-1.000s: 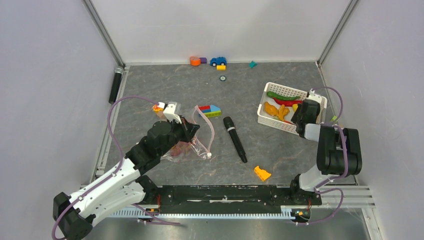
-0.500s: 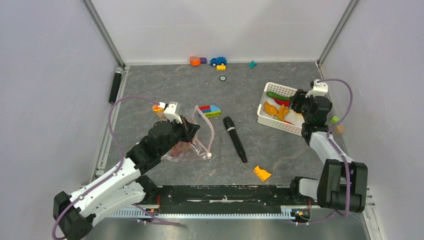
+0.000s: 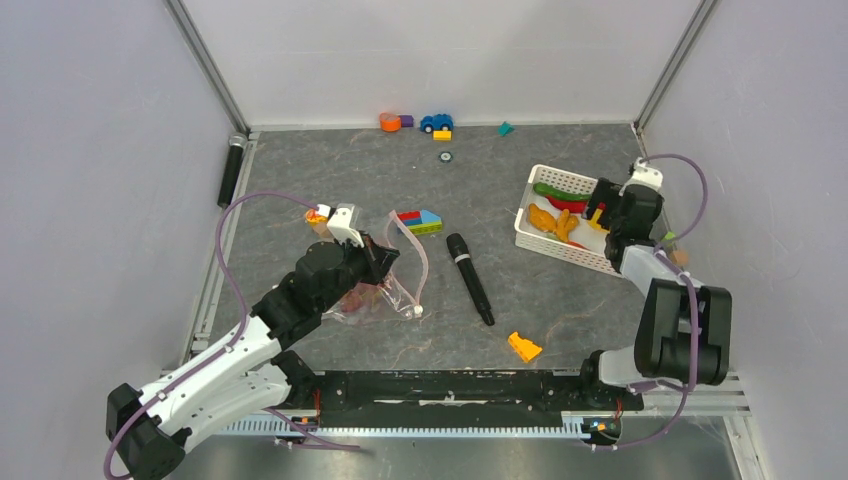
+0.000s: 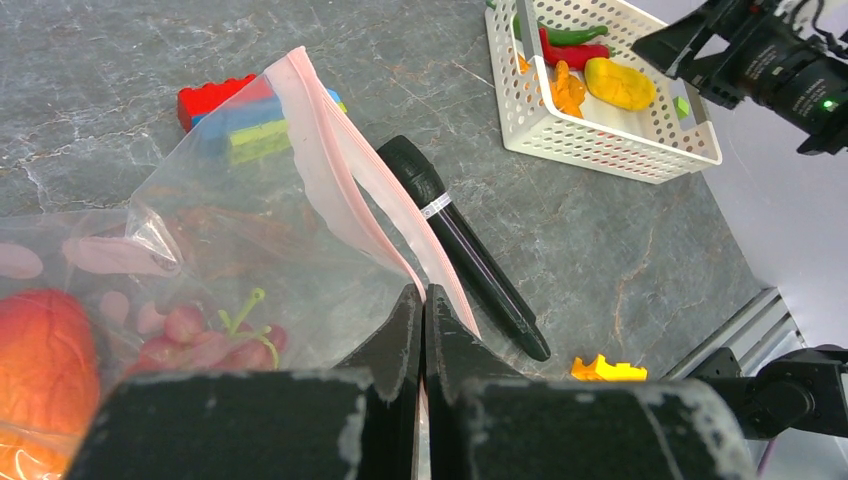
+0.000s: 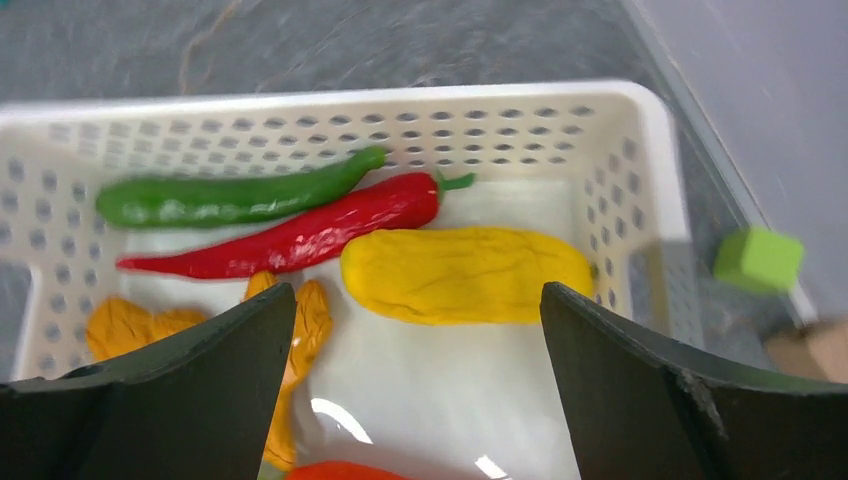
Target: Place the food in the zip-top bag and seal the zipper
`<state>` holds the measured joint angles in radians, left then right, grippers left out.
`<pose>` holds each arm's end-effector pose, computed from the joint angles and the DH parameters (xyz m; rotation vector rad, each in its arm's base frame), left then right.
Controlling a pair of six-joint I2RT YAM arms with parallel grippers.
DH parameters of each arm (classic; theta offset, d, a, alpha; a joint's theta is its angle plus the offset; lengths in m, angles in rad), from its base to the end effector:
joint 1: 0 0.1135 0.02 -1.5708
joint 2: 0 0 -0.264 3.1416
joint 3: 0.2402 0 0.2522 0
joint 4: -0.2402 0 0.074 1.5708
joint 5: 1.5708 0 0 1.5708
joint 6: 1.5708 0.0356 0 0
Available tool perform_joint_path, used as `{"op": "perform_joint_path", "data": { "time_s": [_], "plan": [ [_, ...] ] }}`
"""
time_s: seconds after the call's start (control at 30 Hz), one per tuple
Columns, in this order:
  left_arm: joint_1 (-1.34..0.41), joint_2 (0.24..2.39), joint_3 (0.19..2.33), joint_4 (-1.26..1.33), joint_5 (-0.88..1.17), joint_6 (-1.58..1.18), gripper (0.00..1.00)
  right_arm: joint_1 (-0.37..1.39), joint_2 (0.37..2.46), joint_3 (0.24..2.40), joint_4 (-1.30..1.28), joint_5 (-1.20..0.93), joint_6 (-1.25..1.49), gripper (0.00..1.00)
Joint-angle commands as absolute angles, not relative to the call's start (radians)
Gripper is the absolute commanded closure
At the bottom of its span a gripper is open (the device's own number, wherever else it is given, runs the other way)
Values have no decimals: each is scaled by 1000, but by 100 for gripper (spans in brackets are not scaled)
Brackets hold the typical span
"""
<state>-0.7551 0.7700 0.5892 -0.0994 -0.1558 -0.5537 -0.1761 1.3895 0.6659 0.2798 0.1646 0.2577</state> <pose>0.1401 -0.1242 0.2821 0.0806 1.9165 -0.7589 0.2887 -0.0573 0.2091 0.5341 1.9377 -0.1137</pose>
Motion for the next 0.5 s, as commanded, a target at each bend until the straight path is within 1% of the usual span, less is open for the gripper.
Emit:
{"op": "perform_joint_path", "data": {
  "time_s": [0.0,0.03,0.07,0.1,0.17,0.2,0.33,0.47],
  "plan": [
    [-757,754,595,-81,-178,-504,98,-181,1489,736,448,-302,-275,2],
    [-758,754,595,-81,-179,-504,98,-178,1523,784,356,-381,-394,2],
    [-758,754,594,-81,-182,-503,98,-175,1566,864,257,-401,-490,2],
    [-759,756,595,-84,-188,-501,98,-175,1605,941,95,-407,-568,2],
    [-757,756,596,-87,-193,-498,98,-177,1687,1083,-105,-342,-694,2],
    [-758,755,596,-89,-197,-497,98,-179,1718,1113,-154,-301,-721,2],
    [-758,755,596,-89,-207,-493,98,-181,1777,1132,-190,-184,-799,2],
    [-758,769,597,-86,-210,-491,98,-188,1819,1154,-258,-138,-859,10]
  ]
}}
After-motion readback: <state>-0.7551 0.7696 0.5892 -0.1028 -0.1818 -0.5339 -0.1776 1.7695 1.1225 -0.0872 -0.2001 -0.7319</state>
